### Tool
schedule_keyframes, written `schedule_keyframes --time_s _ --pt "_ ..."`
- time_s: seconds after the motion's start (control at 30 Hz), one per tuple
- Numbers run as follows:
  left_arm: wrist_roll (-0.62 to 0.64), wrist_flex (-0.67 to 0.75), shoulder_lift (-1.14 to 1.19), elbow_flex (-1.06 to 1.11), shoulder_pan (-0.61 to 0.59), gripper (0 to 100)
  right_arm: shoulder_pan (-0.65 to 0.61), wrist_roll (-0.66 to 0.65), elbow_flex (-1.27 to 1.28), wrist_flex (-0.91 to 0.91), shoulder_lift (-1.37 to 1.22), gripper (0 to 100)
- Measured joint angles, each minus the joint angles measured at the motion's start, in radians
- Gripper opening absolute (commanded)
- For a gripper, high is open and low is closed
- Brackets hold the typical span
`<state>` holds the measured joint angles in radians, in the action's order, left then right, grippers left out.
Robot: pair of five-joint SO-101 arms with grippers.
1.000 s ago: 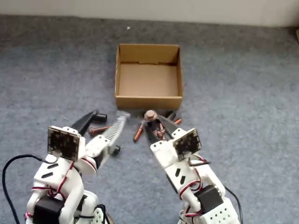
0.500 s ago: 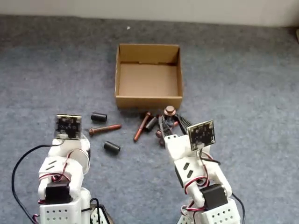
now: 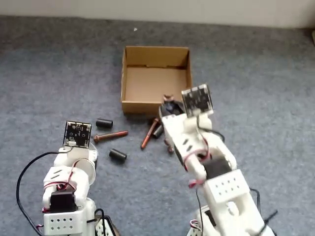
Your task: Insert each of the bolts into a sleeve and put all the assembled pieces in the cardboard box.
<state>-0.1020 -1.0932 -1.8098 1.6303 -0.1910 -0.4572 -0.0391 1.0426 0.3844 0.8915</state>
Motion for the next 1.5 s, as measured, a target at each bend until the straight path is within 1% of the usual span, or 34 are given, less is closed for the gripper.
schedule_keyframes --time_s 0.27,0.43,0.67,0.8,0.87,1.13,1.2,1.27,1.43,1.5 --pt "-0.002 0.000 0.000 0.000 0.000 11 0.020 0.000 -0.176 -0.270 -0.428 0.9" --pt "-0.002 0.000 0.000 0.000 0.000 11 0.049 0.000 -0.249 -0.394 -0.623 0.9" --pt "-0.002 0.000 0.000 0.000 0.000 11 0.054 0.000 -0.327 -0.428 -0.753 2.2" --pt "-0.002 0.000 0.000 0.000 0.000 11 0.054 0.000 -0.368 -0.428 -0.798 13.9" --pt "-0.002 0.000 0.000 0.000 0.000 11 0.054 0.000 -0.379 -0.428 -0.813 17.6" --pt "-0.002 0.000 0.000 0.000 0.000 11 0.054 0.002 -0.390 -0.433 -0.787 17.7" --pt "-0.002 0.000 0.000 0.000 0.000 11 0.054 0.002 -0.384 -0.419 -0.738 17.7" --pt "-0.002 0.000 0.000 0.000 0.000 11 0.054 0.002 -0.364 -0.353 -0.671 17.7" --pt "-0.002 0.000 0.000 0.000 0.000 11 0.003 0.008 -0.339 -0.103 -0.522 17.7" --pt "-0.002 0.000 0.000 0.000 0.000 11 -0.012 0.054 -0.339 0.005 -0.488 17.7"
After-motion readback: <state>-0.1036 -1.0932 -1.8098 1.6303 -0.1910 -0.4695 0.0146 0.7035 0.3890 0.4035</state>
